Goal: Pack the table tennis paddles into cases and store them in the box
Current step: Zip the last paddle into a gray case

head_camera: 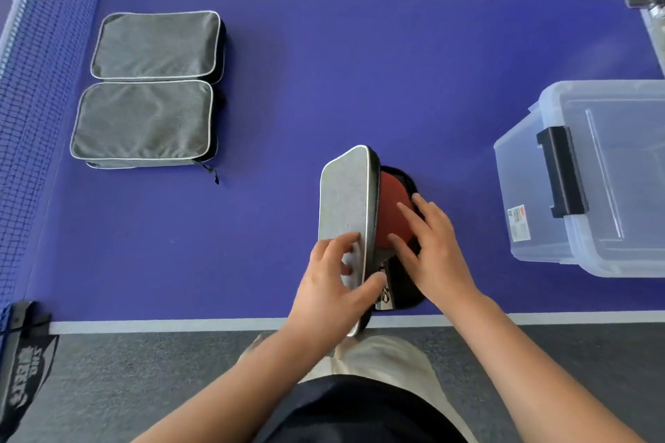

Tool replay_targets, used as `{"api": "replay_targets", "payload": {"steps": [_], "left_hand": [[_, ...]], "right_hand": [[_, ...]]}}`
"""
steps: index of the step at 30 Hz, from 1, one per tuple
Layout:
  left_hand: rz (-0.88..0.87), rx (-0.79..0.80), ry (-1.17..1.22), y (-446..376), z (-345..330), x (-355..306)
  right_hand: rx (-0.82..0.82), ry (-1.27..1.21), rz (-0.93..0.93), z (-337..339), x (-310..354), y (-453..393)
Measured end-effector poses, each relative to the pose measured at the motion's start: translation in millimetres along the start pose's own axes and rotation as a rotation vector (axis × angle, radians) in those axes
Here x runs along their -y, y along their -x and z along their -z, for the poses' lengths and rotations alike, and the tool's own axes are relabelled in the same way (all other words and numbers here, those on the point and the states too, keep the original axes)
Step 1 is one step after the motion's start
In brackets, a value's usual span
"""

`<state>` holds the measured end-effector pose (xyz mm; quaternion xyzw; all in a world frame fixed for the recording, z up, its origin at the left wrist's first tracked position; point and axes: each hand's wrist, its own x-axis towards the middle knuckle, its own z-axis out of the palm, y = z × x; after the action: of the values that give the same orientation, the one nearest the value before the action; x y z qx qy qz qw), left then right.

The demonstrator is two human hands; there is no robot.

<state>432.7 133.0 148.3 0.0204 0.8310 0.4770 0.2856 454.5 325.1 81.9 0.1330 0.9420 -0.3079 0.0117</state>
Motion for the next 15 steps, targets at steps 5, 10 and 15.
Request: {"api": "replay_targets", "payload": {"steps": [5,10,15], "left_hand": [[-0.051,-0.014,-0.042,-17.7,-53.6,-2.3],[-0.046,0.048,-0.172,-42.7,-93.6,4.6],[-0.143,0.066,-0.312,-53.8,-106.8,15.5]], "right_hand": [[-0.103,-0.037,0.028,31.4,-1.3,10.6],[-0.073,-0.016,0.017,38.5,-4.1,11.0],[0.11,-0.08,-0.118,16.5,-15.6,-4.6]]}}
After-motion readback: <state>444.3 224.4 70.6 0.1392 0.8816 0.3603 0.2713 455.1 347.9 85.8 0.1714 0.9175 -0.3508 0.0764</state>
